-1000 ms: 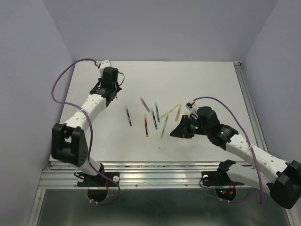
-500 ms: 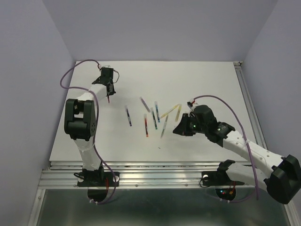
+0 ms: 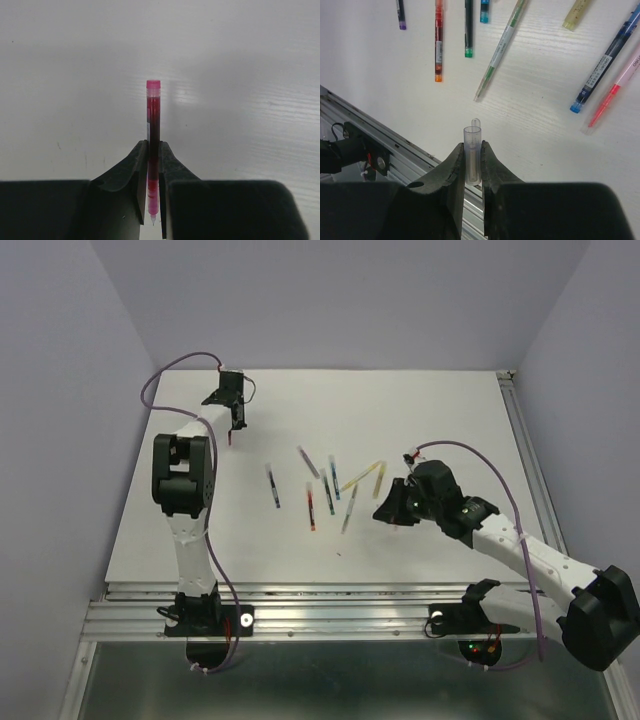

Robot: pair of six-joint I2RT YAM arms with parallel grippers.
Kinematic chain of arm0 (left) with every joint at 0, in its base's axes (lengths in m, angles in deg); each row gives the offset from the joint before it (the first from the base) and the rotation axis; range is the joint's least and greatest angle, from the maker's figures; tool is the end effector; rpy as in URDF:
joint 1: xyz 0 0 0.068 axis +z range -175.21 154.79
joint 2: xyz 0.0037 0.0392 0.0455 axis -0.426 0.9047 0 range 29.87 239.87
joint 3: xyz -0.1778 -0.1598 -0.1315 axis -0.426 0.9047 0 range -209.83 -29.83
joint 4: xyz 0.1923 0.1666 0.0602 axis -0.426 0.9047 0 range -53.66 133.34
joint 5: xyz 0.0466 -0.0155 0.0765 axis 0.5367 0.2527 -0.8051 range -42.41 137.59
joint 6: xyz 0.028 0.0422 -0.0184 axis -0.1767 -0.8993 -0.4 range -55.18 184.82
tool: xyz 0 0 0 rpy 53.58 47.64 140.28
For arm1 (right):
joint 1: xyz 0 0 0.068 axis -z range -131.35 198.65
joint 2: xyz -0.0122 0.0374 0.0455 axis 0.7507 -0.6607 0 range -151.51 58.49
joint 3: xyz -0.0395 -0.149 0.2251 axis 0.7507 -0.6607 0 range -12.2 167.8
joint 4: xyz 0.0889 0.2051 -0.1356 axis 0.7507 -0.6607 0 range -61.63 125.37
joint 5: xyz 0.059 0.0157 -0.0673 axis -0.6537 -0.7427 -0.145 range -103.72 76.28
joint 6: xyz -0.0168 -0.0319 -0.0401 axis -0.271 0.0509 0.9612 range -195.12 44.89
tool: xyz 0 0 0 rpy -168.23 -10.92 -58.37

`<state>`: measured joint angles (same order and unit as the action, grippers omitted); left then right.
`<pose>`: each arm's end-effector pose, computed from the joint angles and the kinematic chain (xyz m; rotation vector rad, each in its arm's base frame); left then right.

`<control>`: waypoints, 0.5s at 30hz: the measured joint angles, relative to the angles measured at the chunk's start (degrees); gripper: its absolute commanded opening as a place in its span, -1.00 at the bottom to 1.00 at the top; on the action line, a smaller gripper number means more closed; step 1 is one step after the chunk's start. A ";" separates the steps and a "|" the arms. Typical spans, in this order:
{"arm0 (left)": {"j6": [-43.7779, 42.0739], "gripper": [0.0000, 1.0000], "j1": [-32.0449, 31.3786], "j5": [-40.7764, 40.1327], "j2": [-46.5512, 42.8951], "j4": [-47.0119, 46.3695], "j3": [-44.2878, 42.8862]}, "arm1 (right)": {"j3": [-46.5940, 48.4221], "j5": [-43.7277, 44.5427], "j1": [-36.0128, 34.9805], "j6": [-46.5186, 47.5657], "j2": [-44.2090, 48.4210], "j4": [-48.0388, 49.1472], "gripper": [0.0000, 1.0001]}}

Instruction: Open the pen caps

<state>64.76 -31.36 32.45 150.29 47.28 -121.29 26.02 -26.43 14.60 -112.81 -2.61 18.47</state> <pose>0.4785 -0.0422 0.2056 -0.0178 2.2495 0.2422 0.1821 0.1324 0.2351 -0.0491 2.4121 0.8792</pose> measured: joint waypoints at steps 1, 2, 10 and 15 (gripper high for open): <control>-0.13 -1.00 0.02 0.07 0.92 0.24 -0.61 | 0.00 0.09 0.07 -0.02 0.00 -0.11 -0.99; -0.15 -1.00 0.02 0.09 1.73 0.48 -1.09 | 0.00 0.11 0.15 -0.02 0.00 -0.26 -0.99; 0.26 -0.36 0.00 1.11 5.31 3.10 -2.45 | 0.00 1.38 0.28 0.20 0.00 -0.83 -0.99; 1.40 -0.05 0.13 1.14 5.20 3.41 -2.45 | 0.00 2.12 0.28 1.05 0.02 -1.18 -0.98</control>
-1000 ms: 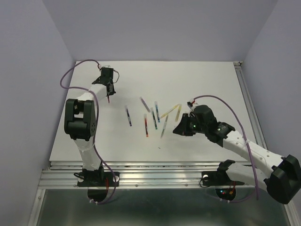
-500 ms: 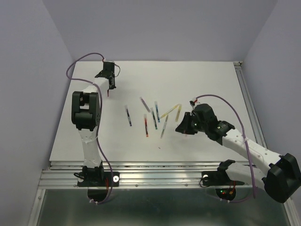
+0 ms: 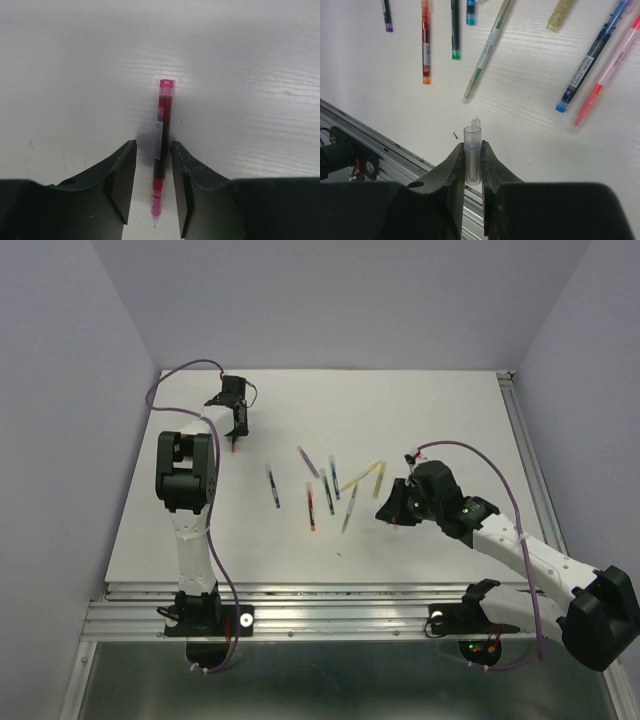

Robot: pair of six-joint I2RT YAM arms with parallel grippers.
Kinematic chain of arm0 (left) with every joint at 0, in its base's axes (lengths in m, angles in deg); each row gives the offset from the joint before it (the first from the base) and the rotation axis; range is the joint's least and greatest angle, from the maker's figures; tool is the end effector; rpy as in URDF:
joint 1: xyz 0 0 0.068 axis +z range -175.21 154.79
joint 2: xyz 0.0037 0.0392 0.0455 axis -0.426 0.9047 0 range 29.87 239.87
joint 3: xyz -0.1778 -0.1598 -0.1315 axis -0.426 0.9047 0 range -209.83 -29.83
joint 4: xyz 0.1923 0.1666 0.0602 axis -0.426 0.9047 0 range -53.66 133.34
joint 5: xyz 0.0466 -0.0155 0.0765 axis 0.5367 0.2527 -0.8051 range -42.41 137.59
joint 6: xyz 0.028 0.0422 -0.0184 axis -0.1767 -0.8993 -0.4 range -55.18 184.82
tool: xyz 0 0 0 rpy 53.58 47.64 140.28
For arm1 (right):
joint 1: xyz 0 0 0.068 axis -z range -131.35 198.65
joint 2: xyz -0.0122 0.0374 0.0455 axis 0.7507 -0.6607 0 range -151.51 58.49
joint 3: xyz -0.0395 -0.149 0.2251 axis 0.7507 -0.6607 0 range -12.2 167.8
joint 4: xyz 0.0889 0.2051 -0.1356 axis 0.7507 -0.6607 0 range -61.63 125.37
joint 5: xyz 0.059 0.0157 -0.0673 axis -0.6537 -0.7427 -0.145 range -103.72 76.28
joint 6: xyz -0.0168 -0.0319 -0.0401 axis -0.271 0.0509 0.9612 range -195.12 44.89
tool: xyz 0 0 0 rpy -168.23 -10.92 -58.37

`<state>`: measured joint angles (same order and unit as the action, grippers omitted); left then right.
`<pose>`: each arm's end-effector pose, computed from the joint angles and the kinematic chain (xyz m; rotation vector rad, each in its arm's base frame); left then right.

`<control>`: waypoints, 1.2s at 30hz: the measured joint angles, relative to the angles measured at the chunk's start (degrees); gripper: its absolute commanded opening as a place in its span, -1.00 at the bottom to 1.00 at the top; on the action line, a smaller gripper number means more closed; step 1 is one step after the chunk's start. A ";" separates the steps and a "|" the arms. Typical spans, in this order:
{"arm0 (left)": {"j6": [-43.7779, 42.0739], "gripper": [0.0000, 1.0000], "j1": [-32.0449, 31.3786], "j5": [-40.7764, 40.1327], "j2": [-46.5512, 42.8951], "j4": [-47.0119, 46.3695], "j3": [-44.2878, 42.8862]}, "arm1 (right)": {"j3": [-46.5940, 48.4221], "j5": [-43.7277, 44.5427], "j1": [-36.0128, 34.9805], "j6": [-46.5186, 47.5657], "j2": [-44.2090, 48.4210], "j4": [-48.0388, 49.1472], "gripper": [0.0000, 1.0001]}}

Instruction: Open the pen caps

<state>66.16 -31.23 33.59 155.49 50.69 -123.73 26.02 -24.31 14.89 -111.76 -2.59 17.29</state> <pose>0.4872 -0.0427 0.1723 -0.0206 2.3558 0.2273 0.1824 0.1297 0.2333 -0.0414 2.4192 0.8192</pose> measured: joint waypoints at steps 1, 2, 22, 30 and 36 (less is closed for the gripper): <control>0.20 -0.05 0.04 0.13 -0.04 0.07 0.00 | 0.00 0.31 0.00 0.33 0.00 -0.15 -0.98; 0.48 -0.04 0.09 0.37 -0.13 0.24 0.00 | 0.00 0.83 0.00 0.90 0.00 -0.61 -0.97; 14.47 0.82 -0.09 4.22 -26.23 5.33 10.67 | 1.77 -1.55 -0.37 5.95 1.05 -4.13 -0.92; 27.82 0.82 -2.86 4.79 -47.17 3.34 36.68 | 3.45 -0.94 -5.64 2.43 -3.32 0.20 -0.87; 33.59 0.82 -6.51 6.62 -53.75 5.73 48.04 | 5.90 7.10 -5.81 -1.44 -6.32 -0.96 -0.86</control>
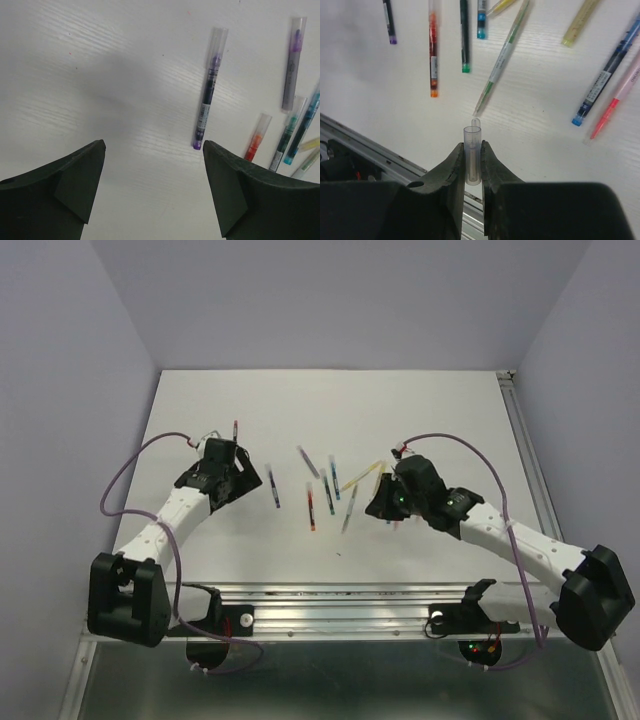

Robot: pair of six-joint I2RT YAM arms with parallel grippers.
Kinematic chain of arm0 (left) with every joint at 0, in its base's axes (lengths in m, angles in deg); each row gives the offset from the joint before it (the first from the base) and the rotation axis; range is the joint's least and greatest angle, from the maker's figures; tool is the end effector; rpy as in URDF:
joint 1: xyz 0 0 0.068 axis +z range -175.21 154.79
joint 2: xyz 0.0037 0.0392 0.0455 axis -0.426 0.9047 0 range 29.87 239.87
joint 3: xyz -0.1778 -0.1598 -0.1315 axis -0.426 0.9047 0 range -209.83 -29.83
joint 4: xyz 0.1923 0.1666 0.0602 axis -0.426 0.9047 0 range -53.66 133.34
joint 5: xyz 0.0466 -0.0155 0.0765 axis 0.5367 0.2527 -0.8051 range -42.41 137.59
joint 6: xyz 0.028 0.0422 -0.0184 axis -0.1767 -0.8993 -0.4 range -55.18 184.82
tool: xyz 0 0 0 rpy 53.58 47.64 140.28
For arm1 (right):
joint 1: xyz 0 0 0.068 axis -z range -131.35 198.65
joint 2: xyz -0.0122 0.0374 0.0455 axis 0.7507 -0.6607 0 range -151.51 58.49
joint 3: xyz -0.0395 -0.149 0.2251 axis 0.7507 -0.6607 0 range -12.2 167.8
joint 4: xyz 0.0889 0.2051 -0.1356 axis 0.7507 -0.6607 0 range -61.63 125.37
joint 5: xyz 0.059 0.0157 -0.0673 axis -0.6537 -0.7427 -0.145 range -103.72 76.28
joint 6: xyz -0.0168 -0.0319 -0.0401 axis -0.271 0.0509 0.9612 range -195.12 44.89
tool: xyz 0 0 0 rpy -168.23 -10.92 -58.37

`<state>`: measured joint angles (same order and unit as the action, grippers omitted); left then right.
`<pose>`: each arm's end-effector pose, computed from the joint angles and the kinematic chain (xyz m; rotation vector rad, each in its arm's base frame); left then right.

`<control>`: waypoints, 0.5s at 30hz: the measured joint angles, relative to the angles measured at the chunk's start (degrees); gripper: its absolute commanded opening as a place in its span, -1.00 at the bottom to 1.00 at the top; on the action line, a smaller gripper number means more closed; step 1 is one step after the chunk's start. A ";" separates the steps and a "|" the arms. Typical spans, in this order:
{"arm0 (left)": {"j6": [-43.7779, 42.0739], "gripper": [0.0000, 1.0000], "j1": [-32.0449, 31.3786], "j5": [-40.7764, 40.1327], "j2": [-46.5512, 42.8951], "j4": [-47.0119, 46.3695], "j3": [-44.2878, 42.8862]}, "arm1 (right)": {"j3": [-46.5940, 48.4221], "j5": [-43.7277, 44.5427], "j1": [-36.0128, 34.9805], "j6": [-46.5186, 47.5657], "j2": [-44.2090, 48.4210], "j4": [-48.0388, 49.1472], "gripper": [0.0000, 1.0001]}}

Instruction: Open the pen caps

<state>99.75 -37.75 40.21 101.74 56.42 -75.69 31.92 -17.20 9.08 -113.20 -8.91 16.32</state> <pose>0.2549 -0.0520 0.2322 -0.5229 2.3222 -0.2457 0.1901 0.1598 0.2418 -0.0642 2.4297 0.7308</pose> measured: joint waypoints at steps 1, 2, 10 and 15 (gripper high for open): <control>0.55 0.82 -0.61 0.17 -1.88 0.20 0.74 | 0.17 1.53 0.00 -0.92 0.00 -0.37 -0.85; 0.98 0.82 -1.05 0.37 -3.76 0.42 1.14 | 0.20 3.63 0.02 -1.95 0.28 -0.83 -0.85; 2.51 0.82 -1.40 1.01 -11.89 0.52 1.27 | 7.72 16.57 5.73 -1.99 -1.57 -10.62 -0.86; 3.06 0.83 -1.40 0.46 -12.66 0.57 1.27 | 16.28 15.74 21.00 2.73 -9.86 -9.60 -0.84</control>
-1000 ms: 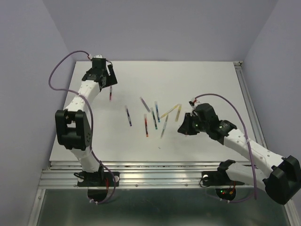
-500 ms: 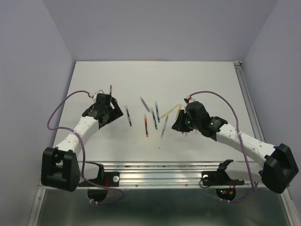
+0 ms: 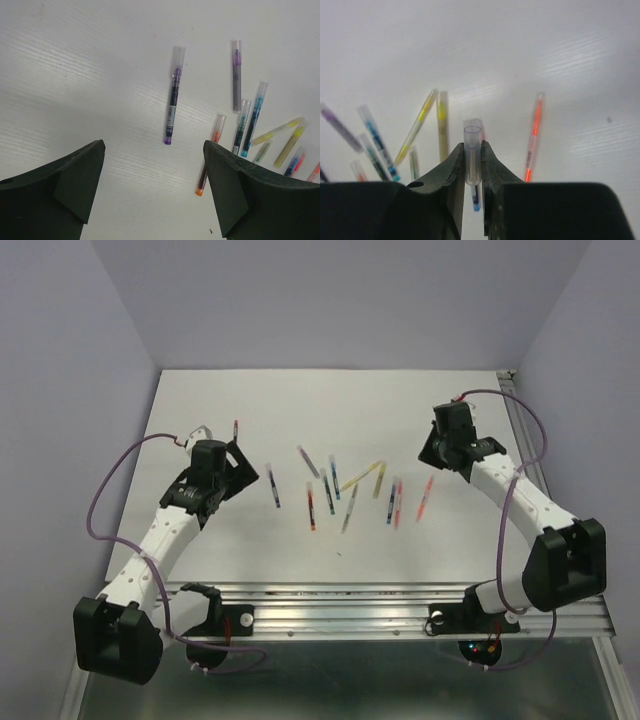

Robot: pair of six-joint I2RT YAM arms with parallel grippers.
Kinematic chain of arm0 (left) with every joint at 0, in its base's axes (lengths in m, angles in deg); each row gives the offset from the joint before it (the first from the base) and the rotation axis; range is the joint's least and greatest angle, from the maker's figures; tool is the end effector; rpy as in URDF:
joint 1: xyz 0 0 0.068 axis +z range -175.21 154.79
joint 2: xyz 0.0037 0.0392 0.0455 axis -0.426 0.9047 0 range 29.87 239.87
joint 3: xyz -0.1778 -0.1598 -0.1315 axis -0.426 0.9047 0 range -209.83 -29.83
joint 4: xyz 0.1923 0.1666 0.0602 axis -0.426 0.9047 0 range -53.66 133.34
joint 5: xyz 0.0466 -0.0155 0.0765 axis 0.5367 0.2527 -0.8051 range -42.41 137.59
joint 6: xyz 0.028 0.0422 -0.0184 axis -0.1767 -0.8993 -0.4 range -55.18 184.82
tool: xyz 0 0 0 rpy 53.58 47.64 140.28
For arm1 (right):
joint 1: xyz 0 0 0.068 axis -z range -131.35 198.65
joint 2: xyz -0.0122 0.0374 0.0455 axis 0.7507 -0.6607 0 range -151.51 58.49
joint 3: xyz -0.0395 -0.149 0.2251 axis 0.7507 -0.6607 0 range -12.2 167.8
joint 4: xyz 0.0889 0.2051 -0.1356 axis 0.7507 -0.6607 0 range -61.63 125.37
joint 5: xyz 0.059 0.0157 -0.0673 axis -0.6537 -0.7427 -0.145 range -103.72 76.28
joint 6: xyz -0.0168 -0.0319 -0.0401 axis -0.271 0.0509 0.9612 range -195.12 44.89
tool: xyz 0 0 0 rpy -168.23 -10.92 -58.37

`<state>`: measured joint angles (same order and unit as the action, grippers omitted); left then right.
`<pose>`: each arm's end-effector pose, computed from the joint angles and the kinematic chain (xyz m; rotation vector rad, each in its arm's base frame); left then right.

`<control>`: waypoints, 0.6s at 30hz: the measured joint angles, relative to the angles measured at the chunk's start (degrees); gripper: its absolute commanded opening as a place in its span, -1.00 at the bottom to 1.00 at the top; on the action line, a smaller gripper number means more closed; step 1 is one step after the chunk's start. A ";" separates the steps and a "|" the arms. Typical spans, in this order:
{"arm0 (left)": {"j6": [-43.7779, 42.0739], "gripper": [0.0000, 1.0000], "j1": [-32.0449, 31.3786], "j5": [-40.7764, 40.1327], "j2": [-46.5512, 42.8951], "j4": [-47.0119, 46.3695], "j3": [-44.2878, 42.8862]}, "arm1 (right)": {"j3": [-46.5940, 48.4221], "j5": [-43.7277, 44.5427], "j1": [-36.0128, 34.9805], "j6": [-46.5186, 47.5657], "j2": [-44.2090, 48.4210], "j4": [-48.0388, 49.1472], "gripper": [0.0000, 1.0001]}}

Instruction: Open the pen caps

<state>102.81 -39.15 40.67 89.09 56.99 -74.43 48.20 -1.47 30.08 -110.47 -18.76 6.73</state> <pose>0.2207 -0.0504 0.2735 -0.5273 2.1429 -0.3800 0.2772 0.0851 0.2799 0.4449 2.3092 0.2113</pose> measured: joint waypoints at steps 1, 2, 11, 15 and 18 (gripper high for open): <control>0.02 0.83 0.00 0.00 0.00 0.00 0.00 | 2.40 -0.26 2.51 1.40 -3.30 0.15 -0.84; 0.04 0.83 0.00 0.00 0.00 -0.07 0.00 | 4.74 -0.26 4.44 2.49 -6.56 0.17 -0.84; 0.04 0.84 -0.02 -0.57 0.02 -0.22 0.00 | 27.63 -0.55 10.69 11.06 -34.23 -0.61 -0.82; 0.02 0.83 -0.22 -0.63 0.13 -0.87 0.00 | 38.86 -0.61 11.43 14.64 -45.05 -0.90 -0.79; 0.02 0.84 -0.22 -0.63 0.85 -1.22 0.00 | 44.37 -0.98 11.54 16.74 -50.49 -2.08 -0.72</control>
<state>102.84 -39.36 40.04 89.94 55.76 -74.43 92.57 -2.45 41.62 -93.73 -69.25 4.65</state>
